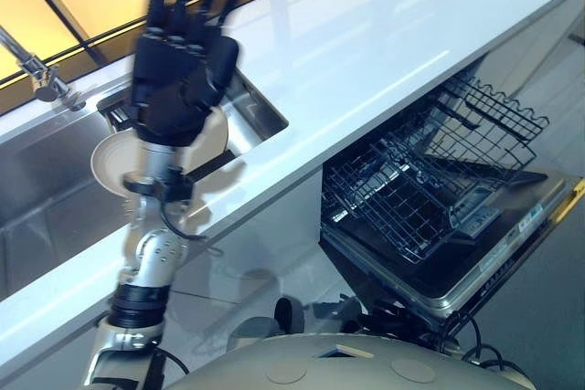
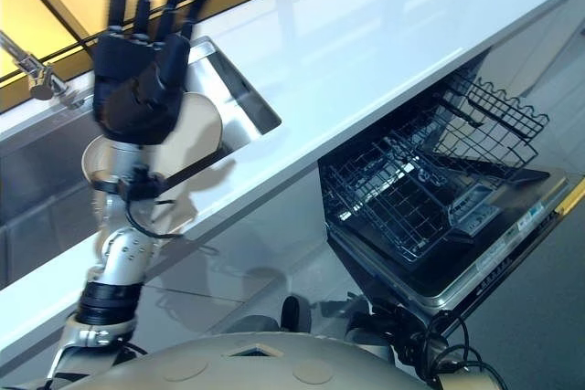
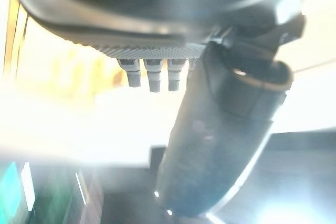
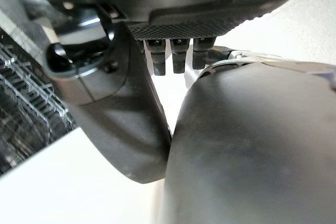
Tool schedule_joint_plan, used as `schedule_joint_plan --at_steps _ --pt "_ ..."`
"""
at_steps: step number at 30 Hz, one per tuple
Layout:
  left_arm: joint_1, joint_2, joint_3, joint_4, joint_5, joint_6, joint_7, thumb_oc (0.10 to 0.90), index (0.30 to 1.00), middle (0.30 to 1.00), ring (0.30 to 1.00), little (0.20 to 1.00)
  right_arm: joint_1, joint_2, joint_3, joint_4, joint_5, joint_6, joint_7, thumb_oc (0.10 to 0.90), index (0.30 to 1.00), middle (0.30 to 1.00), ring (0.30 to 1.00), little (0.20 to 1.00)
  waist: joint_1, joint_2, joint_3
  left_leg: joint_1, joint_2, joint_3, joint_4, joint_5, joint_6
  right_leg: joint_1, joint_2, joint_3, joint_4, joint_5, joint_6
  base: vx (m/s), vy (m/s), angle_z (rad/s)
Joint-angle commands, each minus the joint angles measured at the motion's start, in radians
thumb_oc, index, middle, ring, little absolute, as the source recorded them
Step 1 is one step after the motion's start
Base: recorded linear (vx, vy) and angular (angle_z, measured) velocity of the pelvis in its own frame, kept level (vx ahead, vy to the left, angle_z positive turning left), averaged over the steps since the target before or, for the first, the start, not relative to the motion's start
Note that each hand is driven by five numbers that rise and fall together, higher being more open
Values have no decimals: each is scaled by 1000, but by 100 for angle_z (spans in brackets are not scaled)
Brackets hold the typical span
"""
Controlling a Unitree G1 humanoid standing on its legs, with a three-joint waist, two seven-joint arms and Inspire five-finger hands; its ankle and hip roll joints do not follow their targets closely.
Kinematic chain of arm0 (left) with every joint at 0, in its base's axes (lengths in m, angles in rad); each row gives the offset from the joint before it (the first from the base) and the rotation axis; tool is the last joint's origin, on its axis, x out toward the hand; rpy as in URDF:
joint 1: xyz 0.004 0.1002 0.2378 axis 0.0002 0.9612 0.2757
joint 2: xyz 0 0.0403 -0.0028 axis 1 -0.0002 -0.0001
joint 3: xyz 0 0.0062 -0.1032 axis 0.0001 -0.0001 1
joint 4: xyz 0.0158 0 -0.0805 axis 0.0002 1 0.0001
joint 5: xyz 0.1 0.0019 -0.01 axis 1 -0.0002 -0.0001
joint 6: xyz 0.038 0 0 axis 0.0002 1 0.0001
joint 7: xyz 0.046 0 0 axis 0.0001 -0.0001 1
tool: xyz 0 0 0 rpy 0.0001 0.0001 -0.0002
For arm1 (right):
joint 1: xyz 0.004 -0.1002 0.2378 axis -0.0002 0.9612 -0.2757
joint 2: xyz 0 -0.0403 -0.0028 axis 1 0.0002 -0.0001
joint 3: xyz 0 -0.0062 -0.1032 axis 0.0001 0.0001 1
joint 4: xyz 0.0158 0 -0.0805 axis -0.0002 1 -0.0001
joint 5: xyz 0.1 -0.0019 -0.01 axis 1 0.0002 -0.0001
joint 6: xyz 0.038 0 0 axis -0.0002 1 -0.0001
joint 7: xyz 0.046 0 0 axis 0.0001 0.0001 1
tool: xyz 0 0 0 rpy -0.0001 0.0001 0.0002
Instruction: Pick up plates and place into dishwasher.
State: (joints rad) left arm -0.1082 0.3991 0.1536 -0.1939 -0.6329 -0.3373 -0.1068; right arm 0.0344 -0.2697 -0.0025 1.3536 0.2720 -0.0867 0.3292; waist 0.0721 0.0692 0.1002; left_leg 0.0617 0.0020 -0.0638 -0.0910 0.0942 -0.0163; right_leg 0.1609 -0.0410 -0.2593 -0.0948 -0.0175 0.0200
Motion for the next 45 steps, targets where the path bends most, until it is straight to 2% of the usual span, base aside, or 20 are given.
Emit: schedule_joint_plan --at_steps 1,4,6,7,12,18,25,29,40,45 --pt "-86 109 63 -37 343 -123 170 800 900 900 900 900 5 -6 4 27 -21 -22 7 800 900 900 900 900 9 -6 -51 28 7 33 11 -120 -20 -54 23 12 116 -128 -9 82 85 5" --pt "-137 218 81 20 492 -54 248 800 900 900 900 900 3 -11 7 31 -42 -15 9 800 900 900 900 900 -5 -3 -64 36 8 47 6 -123 -13 -57 23 27 117 -126 -2 81 94 1" --pt "-158 289 81 61 621 -39 300 800 900 900 900 900 2 -15 5 27 -54 -6 14 800 900 900 900 900 -13 -1 -67 41 5 56 6 -126 -8 -58 23 39 117 -124 1 93 111 -15" --pt "-175 351 78 99 635 -22 294 800 900 900 900 900 2 -18 3 27 -61 -3 14 800 900 900 900 900 -19 3 -69 45 2 61 6 -128 -3 -58 22 45 117 -122 5 89 104 -19" --pt "-244 529 43 235 716 25 242 800 900 900 900 900 2 -28 -2 17 -80 23 9 800 900 900 900 900 -41 13 -69 63 -5 88 10 -142 14 -57 16 71 119 -114 20 106 119 -23" --pt "-350 684 -61 367 749 51 91 800 900 900 900 900 11 -40 -13 1 -88 46 -4 800 900 900 900 900 -69 23 -53 82 -22 120 15 -160 41 -61 2 101 127 -100 47 99 126 -20" --pt "-452 767 -192 450 840 79 -77 800 900 900 900 900 19 -47 -20 -10 -95 53 -11 800 900 900 900 900 -89 31 -37 85 -38 141 16 -170 61 -77 -11 127 126 -79 74 56 92 -13" --pt "-534 818 -285 503 851 114 -229 800 900 900 900 900 18 -57 -23 -26 -89 62 -9 800 900 900 900 900 -98 36 -22 79 -50 149 20 -176 73 -95 -21 142 128 -63 91 14 68 -18" --pt "-659 886 -387 594 861 71 -315 800 900 900 900 900 -7 -71 -18 -32 -84 78 -7 800 900 900 900 900 -92 49 -12 61 -69 152 39 -187 88 -123 -33 155 145 -52 107 1 30 -2" --pt "-718 908 -440 593 938 41 -347 800 900 900 900 900 -21 -78 -14 -32 -77 87 -6 800 900 900 900 900 -88 55 -10 56 -74 150 45 -190 89 -130 -34 154 149 -51 107 -3 4 2"
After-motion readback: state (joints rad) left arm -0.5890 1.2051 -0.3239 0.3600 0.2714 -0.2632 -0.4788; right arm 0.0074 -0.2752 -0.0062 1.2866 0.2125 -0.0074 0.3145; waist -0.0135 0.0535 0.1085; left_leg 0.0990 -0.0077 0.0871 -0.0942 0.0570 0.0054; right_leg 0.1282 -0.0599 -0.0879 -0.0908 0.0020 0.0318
